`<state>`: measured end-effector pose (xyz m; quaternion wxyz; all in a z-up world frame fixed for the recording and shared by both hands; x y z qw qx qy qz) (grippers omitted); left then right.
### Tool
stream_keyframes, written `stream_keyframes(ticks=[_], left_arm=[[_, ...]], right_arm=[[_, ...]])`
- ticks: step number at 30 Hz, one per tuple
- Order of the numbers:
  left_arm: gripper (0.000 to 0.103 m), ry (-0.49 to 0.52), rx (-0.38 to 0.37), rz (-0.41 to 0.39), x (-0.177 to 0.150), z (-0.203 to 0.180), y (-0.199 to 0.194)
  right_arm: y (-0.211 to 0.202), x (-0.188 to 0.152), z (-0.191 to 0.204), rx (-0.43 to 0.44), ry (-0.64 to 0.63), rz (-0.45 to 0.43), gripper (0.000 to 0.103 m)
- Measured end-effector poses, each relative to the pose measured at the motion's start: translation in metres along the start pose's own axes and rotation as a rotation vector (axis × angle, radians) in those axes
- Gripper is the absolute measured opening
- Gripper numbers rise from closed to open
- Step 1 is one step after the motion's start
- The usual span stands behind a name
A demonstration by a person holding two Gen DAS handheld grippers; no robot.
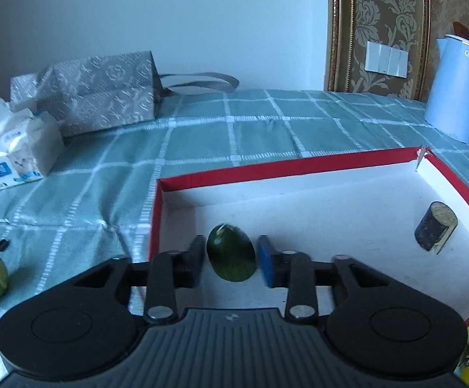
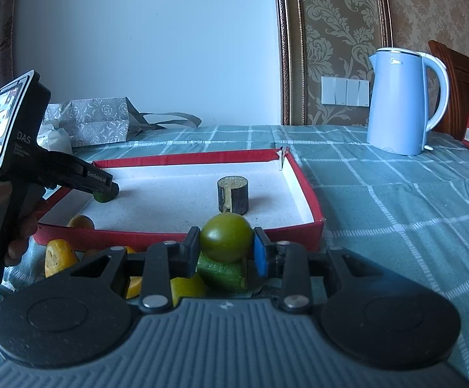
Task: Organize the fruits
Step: 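Lower the avocado into the tray and open the left tool while the right tool holds the tomato, then carry the green tomato into the tray and open the right tool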
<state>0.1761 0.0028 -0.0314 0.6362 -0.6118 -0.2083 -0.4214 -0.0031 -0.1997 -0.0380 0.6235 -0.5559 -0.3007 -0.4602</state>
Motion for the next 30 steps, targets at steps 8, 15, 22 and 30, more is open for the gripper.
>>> stream_keyframes(ticks=[8,15,22,30], left_arm=[[0.084,0.032,0.139,-0.196,-0.011,0.001,-0.066],[0.087,0.016,0.146,-0.286,-0.060,0.004,-0.138],[0.092,-0.059,-0.033,-0.213,-0.094,0.005,-0.145],[0.092,0.008,-0.025,-0.156,-0.104,-0.011,-0.129]], right_arm=[[0.001,0.000,0.000,0.001,0.002,0.000,0.032],[0.002,-0.001,0.001,0.005,-0.004,0.000,0.032],[-0.005,-0.002,0.002,0.003,-0.020,-0.040,0.032],[-0.011,-0.002,0.003,-0.006,-0.028,-0.076,0.032]])
Point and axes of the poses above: each gripper's, at about its wrist camera, not at the fingertips, and y roughly the way its jaws point, z to its left, x to its top, the point moved 2 cm from there along y, roughly the way its jaws point, and after that the axes turned 9 degrees about y, right-handed, at the moved point
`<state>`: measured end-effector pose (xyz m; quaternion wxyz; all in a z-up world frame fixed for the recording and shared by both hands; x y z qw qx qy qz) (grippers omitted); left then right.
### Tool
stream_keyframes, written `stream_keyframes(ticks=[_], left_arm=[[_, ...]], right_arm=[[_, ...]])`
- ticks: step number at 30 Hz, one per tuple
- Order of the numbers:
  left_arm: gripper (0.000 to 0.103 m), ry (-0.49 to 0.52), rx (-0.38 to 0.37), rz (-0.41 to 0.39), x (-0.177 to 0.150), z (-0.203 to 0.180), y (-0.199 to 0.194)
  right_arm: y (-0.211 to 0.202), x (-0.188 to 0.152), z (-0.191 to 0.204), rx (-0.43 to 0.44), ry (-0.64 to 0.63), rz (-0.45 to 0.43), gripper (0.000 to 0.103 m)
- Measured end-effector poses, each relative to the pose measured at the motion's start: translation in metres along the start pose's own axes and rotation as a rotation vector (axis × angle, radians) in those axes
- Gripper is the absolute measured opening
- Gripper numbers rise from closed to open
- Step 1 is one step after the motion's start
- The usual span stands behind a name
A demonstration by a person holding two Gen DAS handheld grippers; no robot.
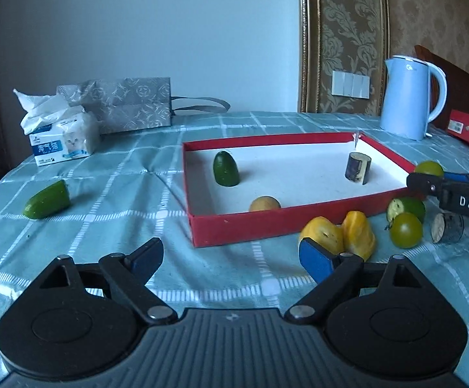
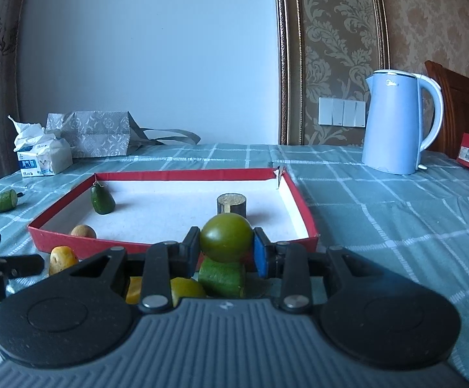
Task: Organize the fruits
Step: 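Carry the green tomato into the tray and open the right tool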
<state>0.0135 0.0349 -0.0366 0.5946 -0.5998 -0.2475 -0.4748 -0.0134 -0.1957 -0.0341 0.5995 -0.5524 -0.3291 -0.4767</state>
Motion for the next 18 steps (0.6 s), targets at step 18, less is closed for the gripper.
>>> stream_keyframes(ticks=[18], left_arm=[[0.092,-0.055,-0.006,0.131,-0.007,0.009,0.020]], right_arm=[[0.073,0.053,0.050,0.044,-0.137,0.108,0.032]])
Point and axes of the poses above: each gripper's, at about its wrist camera, not at the fingertips, and y roughly the way its jaws point, z to its left, x to its top, the point moved 2 cm from there along y, roughly the way its jaws point, and after that the axes turned 9 degrees about y, right-handed, at the moved point
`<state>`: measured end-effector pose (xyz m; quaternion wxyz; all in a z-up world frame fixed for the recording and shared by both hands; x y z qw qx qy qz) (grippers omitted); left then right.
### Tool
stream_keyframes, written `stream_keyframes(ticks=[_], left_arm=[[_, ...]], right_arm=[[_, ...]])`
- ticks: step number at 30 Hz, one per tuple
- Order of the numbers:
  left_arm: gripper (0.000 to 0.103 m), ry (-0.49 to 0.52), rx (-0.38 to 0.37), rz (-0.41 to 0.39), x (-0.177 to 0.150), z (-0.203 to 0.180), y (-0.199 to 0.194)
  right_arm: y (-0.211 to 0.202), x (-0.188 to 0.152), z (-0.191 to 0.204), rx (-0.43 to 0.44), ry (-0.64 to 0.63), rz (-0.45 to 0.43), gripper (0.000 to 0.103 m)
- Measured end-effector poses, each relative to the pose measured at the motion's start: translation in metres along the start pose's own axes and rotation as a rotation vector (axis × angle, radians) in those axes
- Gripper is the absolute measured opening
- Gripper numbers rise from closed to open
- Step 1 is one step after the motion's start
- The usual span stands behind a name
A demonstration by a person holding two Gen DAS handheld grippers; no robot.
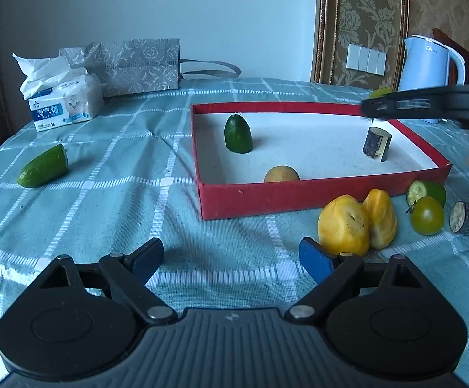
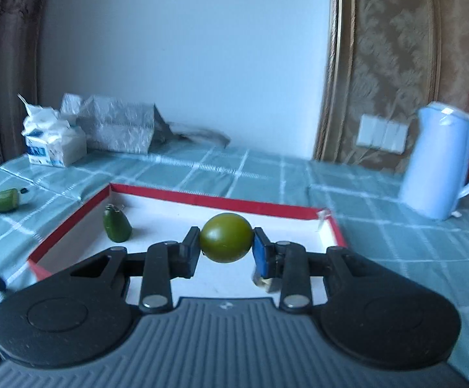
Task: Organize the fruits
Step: 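Carry the green tomato into the tray and open the right tool, then lower the left tool onto the yellow fruit piece beside the tray and close it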
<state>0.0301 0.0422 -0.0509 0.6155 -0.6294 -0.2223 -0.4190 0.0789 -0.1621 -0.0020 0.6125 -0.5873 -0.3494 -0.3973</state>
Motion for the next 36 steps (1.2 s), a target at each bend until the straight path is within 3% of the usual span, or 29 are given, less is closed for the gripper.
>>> stream_keyframes(ticks=[8,16,18,20,25,29,32,34,36], left_arm=[[0.095,-0.013,0.000,0.008,0.001,0.001,0.002],[0.096,-0.015,0.000,0.008,0.001,0.002,0.002],[0.096,-0.016,-0.001,0.008,0.001,0.002,0.002],[0.096,-0.015,-0.001,0.008,0.001,0.002,0.002],[0.096,-0.016,0.000,0.008,0.001,0.002,0.002],[0.097,-0.019,0.001,0.008,0.001,0.002,0.002],[0.097,-0.019,0.001,0.007,0.001,0.002,0.002],[0.097,-0.022,0.003,0.007,0.001,0.002,0.002],[0.097,-0.027,0.009,-0.003,0.000,0.003,0.000]], right_arm=[[0.083,0.000,0.001,-0.023,0.082,0.225,0.032],[0.104,0.003,0.020,-0.107,-0.059,0.291,0.032],[0.107,0.004,0.024,-0.131,-0.089,0.290,0.040],[0.106,0.004,0.026,-0.155,-0.116,0.273,0.053],[0.090,0.011,0.012,-0.106,-0.014,0.226,0.055],[0.047,0.004,-0.010,-0.057,0.086,0.102,0.075],[0.009,-0.013,-0.030,-0.112,0.122,-0.010,0.079],[-0.016,-0.023,-0.046,-0.168,0.162,-0.075,0.094],[-0.037,-0.033,-0.066,-0.222,0.237,-0.148,0.102]])
Point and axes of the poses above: each gripper's, at about its wrist camera, not at the fingertips, and y roughly the way its jaws point, z to its left, x to its top, the point moved 2 cm from there along y, roughly the way its jaws point, and after that the axes turned 9 degrees about y, right-handed, at the moved point
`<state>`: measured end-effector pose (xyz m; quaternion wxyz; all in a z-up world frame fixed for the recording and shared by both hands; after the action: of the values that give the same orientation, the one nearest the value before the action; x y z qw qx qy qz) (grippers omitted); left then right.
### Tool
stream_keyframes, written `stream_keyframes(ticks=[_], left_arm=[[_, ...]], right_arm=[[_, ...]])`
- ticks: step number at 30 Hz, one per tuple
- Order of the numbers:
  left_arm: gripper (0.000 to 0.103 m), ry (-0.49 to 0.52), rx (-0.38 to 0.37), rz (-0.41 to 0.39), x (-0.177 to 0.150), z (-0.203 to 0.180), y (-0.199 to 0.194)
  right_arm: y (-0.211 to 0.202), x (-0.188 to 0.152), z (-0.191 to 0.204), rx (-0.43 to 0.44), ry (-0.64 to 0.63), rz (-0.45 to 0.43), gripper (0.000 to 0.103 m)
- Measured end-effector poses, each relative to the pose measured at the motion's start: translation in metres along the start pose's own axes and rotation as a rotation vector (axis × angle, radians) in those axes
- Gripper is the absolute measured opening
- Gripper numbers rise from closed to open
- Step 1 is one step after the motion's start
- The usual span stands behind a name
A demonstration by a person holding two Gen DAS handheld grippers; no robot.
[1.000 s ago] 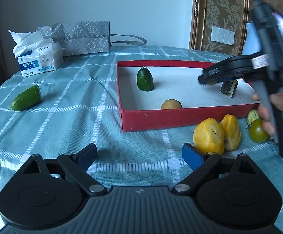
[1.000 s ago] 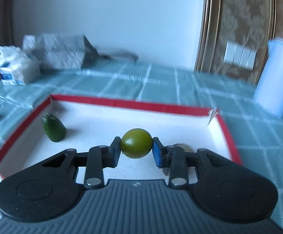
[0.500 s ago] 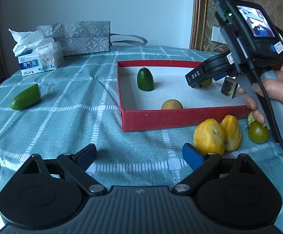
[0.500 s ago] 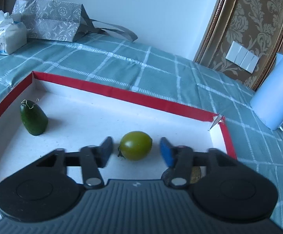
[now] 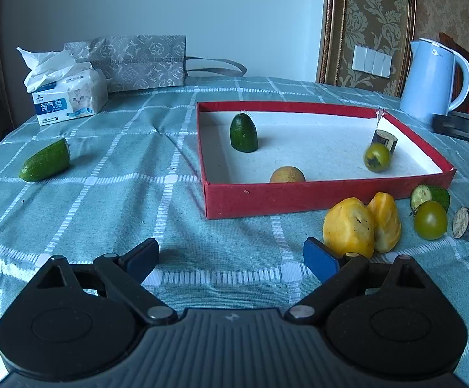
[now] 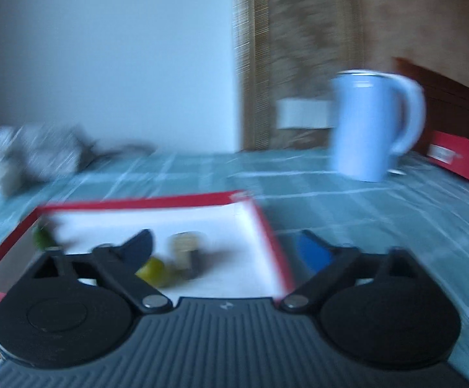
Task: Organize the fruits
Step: 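Lower the left tool onto the yellow fruit piece beside the tray and close it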
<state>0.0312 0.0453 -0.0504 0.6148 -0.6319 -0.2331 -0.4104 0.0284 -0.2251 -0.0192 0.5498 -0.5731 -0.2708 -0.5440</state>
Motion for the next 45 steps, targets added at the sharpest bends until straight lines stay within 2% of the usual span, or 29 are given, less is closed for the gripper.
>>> stream_keyframes(ticks=[3,8,12,14,17,20,23,27,32,35,40,42,44,45], left_arm=[[0.097,-0.012,-0.003,-0.031,-0.001,0.002,-0.006],[0.097,0.014,-0.019,-0.114,-0.003,-0.005,-0.022],[0.097,0.020,-0.009,-0.238,-0.005,-0.008,-0.043],[0.097,-0.009,-0.019,-0.258,-0.006,-0.007,-0.048],[0.097,-0.075,-0.113,-0.247,-0.003,-0.007,-0.048],[0.097,-0.058,-0.135,-0.233,0.007,-0.018,-0.045],[0.097,0.014,-0.131,-0.228,0.014,-0.036,-0.041],[0.097,0.041,-0.141,-0.194,0.018,-0.050,-0.032],[0.095,0.051,-0.076,-0.160,0.014,-0.051,-0.021],[0.082,0.058,-0.077,-0.133,0.010,-0.046,-0.017],[0.070,0.072,-0.097,-0.095,0.008,-0.048,-0.011],[0.059,0.098,-0.105,-0.089,0.008,-0.053,-0.010],[0.041,0.114,-0.131,-0.069,0.007,-0.058,-0.007],[0.037,0.117,-0.148,-0.058,0.007,-0.059,-0.006]], right_arm=[[-0.013,-0.003,-0.032,-0.061,0.090,-0.054,0.102],[-0.009,-0.010,-0.060,-0.115,0.176,0.055,0.102],[-0.011,-0.010,-0.065,-0.123,0.186,0.043,0.102],[-0.008,-0.012,-0.063,-0.120,0.180,0.044,0.103],[-0.008,-0.014,-0.062,-0.120,0.176,0.061,0.103],[-0.007,-0.014,-0.062,-0.125,0.171,0.068,0.103],[-0.006,-0.014,-0.063,-0.126,0.174,0.075,0.103],[-0.006,-0.014,-0.063,-0.125,0.176,0.074,0.103],[-0.003,-0.015,-0.063,-0.128,0.171,0.088,0.103],[-0.002,-0.015,-0.062,-0.128,0.170,0.094,0.103],[-0.002,-0.015,-0.062,-0.130,0.169,0.090,0.103],[-0.001,-0.015,-0.062,-0.131,0.169,0.093,0.103],[-0.001,-0.015,-0.062,-0.131,0.169,0.094,0.103],[-0.001,-0.015,-0.062,-0.132,0.169,0.092,0.103]])
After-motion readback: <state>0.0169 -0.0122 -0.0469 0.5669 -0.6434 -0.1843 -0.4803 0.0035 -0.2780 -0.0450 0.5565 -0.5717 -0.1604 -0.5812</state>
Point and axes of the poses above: each gripper's, at about its wrist camera, not at the fingertips, and y roughly the way its jaws point, z to its left, x to its top, the point moved 2 cm from there along y, roughly the way its jaws point, and after that the axes turned 9 degrees about y, right-handed, at the moved point
